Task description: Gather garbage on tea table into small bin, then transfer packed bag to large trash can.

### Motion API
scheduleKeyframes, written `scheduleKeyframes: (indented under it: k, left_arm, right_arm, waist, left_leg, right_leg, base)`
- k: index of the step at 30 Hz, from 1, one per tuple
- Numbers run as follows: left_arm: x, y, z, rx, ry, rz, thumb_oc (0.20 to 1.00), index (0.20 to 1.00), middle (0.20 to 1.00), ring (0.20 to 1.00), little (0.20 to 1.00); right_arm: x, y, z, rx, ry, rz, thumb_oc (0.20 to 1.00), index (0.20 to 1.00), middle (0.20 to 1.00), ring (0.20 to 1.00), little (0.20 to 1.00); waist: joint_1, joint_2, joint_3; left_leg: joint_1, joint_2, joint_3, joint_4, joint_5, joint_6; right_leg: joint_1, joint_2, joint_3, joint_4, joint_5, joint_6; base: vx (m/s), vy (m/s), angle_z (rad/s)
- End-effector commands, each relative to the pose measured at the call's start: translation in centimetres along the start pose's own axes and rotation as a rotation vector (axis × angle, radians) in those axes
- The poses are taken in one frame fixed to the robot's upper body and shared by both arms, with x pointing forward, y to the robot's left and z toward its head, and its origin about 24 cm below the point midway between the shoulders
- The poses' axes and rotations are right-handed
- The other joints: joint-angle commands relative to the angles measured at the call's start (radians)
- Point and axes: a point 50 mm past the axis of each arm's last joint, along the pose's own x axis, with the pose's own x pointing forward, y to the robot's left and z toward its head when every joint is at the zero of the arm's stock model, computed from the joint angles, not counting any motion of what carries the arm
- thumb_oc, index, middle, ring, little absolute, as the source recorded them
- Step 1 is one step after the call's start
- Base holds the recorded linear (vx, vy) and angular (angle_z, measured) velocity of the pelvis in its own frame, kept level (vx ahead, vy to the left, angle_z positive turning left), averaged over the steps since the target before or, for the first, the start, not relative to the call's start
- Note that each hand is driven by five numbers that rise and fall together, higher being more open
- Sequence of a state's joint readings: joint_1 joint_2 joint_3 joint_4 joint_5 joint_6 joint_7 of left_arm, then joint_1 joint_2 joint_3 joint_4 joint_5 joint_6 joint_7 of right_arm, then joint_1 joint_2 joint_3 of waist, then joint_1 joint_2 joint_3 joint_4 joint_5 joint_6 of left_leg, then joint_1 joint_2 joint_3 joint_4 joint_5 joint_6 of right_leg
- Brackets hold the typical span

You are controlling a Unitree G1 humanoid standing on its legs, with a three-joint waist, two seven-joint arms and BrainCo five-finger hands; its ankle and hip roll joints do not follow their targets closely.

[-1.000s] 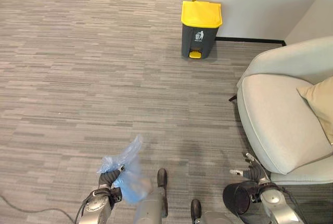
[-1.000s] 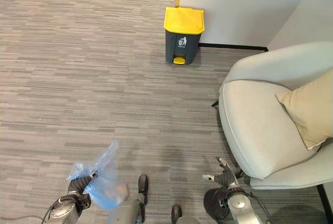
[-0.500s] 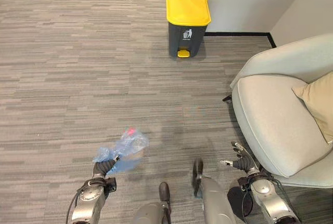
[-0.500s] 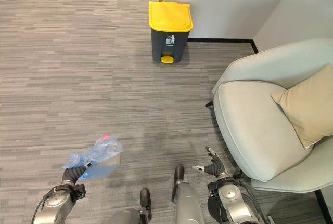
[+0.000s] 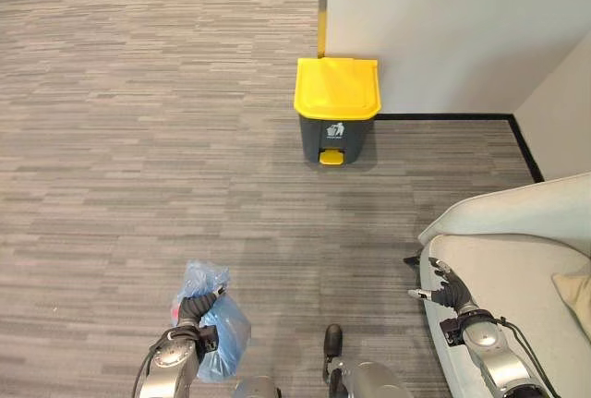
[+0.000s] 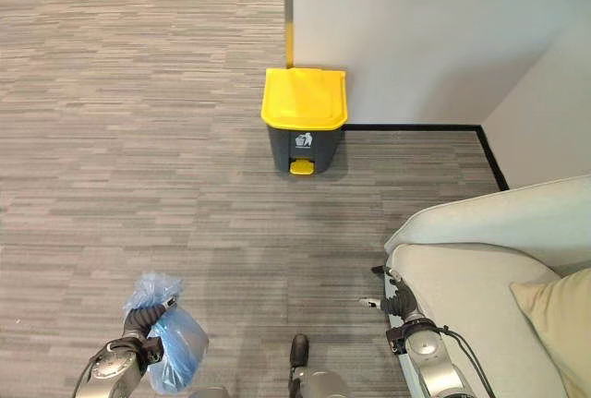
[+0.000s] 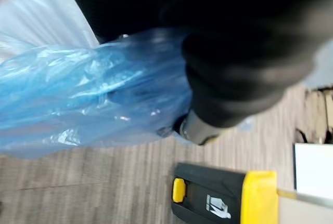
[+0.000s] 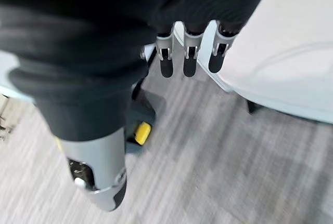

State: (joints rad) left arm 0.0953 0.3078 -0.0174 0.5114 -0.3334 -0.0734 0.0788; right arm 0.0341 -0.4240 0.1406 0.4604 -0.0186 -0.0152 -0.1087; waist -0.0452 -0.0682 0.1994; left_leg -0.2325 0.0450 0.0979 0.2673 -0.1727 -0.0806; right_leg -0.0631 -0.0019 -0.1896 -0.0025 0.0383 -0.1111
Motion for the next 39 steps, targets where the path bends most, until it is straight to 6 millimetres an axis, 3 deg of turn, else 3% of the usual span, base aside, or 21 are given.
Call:
scheduleKeyframes:
  k: [1, 2, 5, 8, 11, 17, 19, 20, 25, 28, 29, 31, 32, 33, 35, 39]
  left_arm:
    - [0.3, 1.1, 2.0, 0.042, -0.094, 0.015, 0.200, 0.200, 0.200, 0.200, 0.200]
    - [0.3, 1.1, 2.0, 0.042, -0.094, 0.015, 0.200, 0.200, 0.200, 0.200, 0.200]
    - [0.1, 1.1, 2.0, 0.053, -0.096, 0.004, 0.200, 0.200, 0.200, 0.200, 0.200]
    - [-0.4, 1.6, 1.5, 0.075, -0.081, 0.007, 0.200, 0.200, 0.200, 0.200, 0.200]
    - [-0.4, 2.0, 1.6, 0.077, -0.084, 0.021, 0.200, 0.200, 0.200, 0.200, 0.200]
    - [-0.2, 2.7, 2.6, 0.102, -0.112, 0.041, 0.200, 0.200, 0.200, 0.200, 0.200]
    - [-0.1, 2.8, 2.8, 0.099, -0.118, 0.046, 0.200, 0.200, 0.200, 0.200, 0.200]
    - [0.0, 2.7, 2.9, 0.096, -0.121, 0.048, 0.200, 0.200, 0.200, 0.200, 0.200]
    - [0.1, 2.6, 2.6, 0.076, -0.110, 0.052, 0.200, 0.200, 0.200, 0.200, 0.200]
    - [-0.1, 2.4, 2.3, 0.076, -0.103, 0.045, 0.200, 0.200, 0.200, 0.200, 0.200]
    - [-0.1, 2.0, 2.0, 0.074, -0.096, 0.028, 0.200, 0.200, 0.200, 0.200, 0.200]
    - [-0.2, 1.5, 1.7, 0.072, -0.083, 0.009, 0.200, 0.200, 0.200, 0.200, 0.200]
    - [-0.2, 1.5, 1.7, 0.073, -0.084, 0.009, 0.200, 0.200, 0.200, 0.200, 0.200]
    - [0.0, 1.3, 1.8, 0.066, -0.084, 0.006, 0.200, 0.200, 0.200, 0.200, 0.200]
    - [0.1, 1.2, 1.7, 0.056, -0.080, 0.006, 0.200, 0.200, 0.200, 0.200, 0.200]
    - [0.2, 0.9, 1.6, 0.047, -0.072, 0.001, 0.200, 0.200, 0.200, 0.200, 0.200]
  right_arm:
    - [-0.3, -0.8, -0.2, 0.029, -0.019, -0.048, 1.000, 1.000, 1.000, 1.000, 1.000]
    - [-0.3, -0.8, -0.2, 0.029, -0.019, -0.048, 1.000, 1.000, 1.000, 1.000, 1.000]
    - [-0.5, -0.4, -0.6, 0.042, -0.003, -0.047, 1.000, 1.000, 1.000, 1.000, 1.000]
    - [-0.6, 0.1, -0.5, 0.023, -0.006, -0.024, 1.000, 1.000, 1.000, 1.000, 1.000]
    - [-0.4, 0.9, -0.3, 0.031, -0.008, 0.000, 1.000, 1.000, 1.000, 1.000, 1.000]
    - [0.1, 1.8, 1.1, 0.046, -0.051, 0.029, 1.000, 1.000, 1.000, 1.000, 1.000]
    - [0.2, 2.1, 1.4, 0.043, -0.055, 0.045, 1.000, 1.000, 1.000, 1.000, 1.000]
    - [0.4, 1.9, 1.6, 0.043, -0.062, 0.041, 1.000, 1.000, 1.000, 1.000, 1.000]
    - [0.2, 1.8, 1.0, 0.030, -0.038, 0.039, 1.000, 1.000, 1.000, 1.000, 1.000]
    - [-0.2, 1.8, 0.4, 0.032, -0.023, 0.045, 1.000, 1.000, 1.000, 1.000, 1.000]
    - [-0.5, 1.3, -0.3, 0.037, -0.003, 0.029, 1.000, 1.000, 1.000, 1.000, 1.000]
    - [-0.8, 0.6, -0.8, 0.033, 0.009, 0.007, 1.000, 1.000, 1.000, 1.000, 1.000]
    - [-0.8, 0.6, -0.8, 0.034, 0.009, 0.007, 1.000, 1.000, 1.000, 1.000, 1.000]
    - [-0.7, 0.3, -0.7, 0.036, 0.003, -0.005, 1.000, 1.000, 1.000, 1.000, 1.000]
    - [-0.6, 0.1, -0.8, 0.033, 0.008, -0.009, 1.000, 1.000, 1.000, 1.000, 1.000]
    - [-0.5, -0.4, -0.9, 0.032, 0.014, -0.028, 1.000, 1.000, 1.000, 1.000, 1.000]
  waist:
    - [0.023, 0.011, 0.024]
    - [0.023, 0.010, 0.025]
    - [0.052, 0.022, 0.023]
    - [0.059, 0.017, 0.001]
    - [0.070, -0.014, -0.019]
    - [0.076, -0.023, -0.021]
    - [0.066, -0.013, -0.009]
    - [0.048, 0.006, 0.009]
    - [0.013, -0.003, 0.036]
    - [-0.004, -0.004, 0.030]
    - [-0.014, 0.006, 0.010]
    - [-0.028, 0.017, -0.008]
    - [-0.031, 0.014, -0.010]
    - [-0.035, 0.013, -0.018]
    - [-0.030, 0.008, -0.018]
    - [-0.018, -0.014, -0.013]
  left_leg:
    - [-0.024, -0.011, 0.032, -0.100, 0.177, 0.009]
    - [-0.020, -0.012, 0.033, -0.105, 0.180, 0.009]
    - [-0.071, -0.015, 0.080, -0.185, 0.269, 0.000]
    - [-0.026, -0.020, 0.070, -0.203, 0.248, 0.023]
    - [-0.007, -0.039, 0.083, -0.160, 0.198, 0.054]
    - [0.034, -0.068, 0.091, -0.149, 0.128, 0.111]
    - [0.091, -0.074, 0.086, -0.175, 0.109, 0.120]
    - [0.146, -0.076, 0.075, -0.201, 0.089, 0.119]
    - [0.258, -0.109, 0.031, -0.208, 0.021, 0.107]
    - [0.310, -0.114, -0.006, -0.215, -0.010, 0.098]
    - [0.338, -0.092, -0.028, -0.188, -0.053, 0.067]
    - [0.315, -0.044, -0.014, -0.092, -0.018, 0.015]
    - [0.311, -0.047, -0.016, -0.093, -0.014, 0.016]
    - [0.277, -0.023, -0.007, -0.007, 0.037, -0.003]
    - [0.247, -0.015, -0.006, 0.022, 0.055, 0.001]
    - [0.166, -0.025, -0.018, -0.046, 0.019, 0.018]
  right_leg:
    - [0.002, -0.053, -0.009, 0.053, -0.126, 0.177]
    - [0.004, -0.054, -0.009, 0.052, -0.127, 0.177]
    - [0.082, -0.021, 0.025, 0.048, -0.161, 0.173]
    - [0.122, -0.025, 0.055, 0.060, -0.191, 0.178]
    - [0.146, -0.066, 0.079, 0.087, -0.202, 0.205]
    - [0.038, -0.107, 0.119, 0.309, -0.125, 0.254]
    - [-0.045, -0.110, 0.096, 0.328, -0.090, 0.247]
    - [-0.129, -0.103, 0.058, 0.278, -0.086, 0.233]
    - [-0.216, -0.110, -0.027, 0.081, 0.004, 0.256]
    - [-0.222, -0.107, -0.020, 0.058, 0.022, 0.260]
    - [-0.195, -0.103, -0.001, 0.069, 0.029, 0.238]
    - [-0.155, -0.091, -0.034, 0.065, 0.008, 0.214]
    - [-0.157, -0.095, -0.035, 0.063, 0.010, 0.214]
    - [-0.127, -0.081, -0.047, 0.049, -0.010, 0.196]
    - [-0.101, -0.070, -0.039, 0.038, -0.030, 0.186]
    - [-0.054, -0.077, -0.010, 0.010, -0.052, 0.190]
  base:
    - [0.31, -0.028, -0.32]
    - [0.24, 0.009, -0.44]
    - [0.38, 0.090, -0.42]
    - [0.42, 0.155, -0.17]
    - [0.38, 0.188, -0.42]
    - [0.20, 0.166, -0.13]
    - [0.33, 0.151, -0.08]
    - [0.53, 0.127, -0.31]
    - [0.42, -0.048, 0.17]
    - [0.40, -0.156, 0.49]
    - [0.49, -0.303, 1.14]
    - [0.40, -0.278, 1.05]
    - [0.22, -0.181, 0.57]
    - [0.17, -0.133, 0.51]
    - [0.18, -0.111, -0.15]
    - [0.14, -0.017, -0.26]
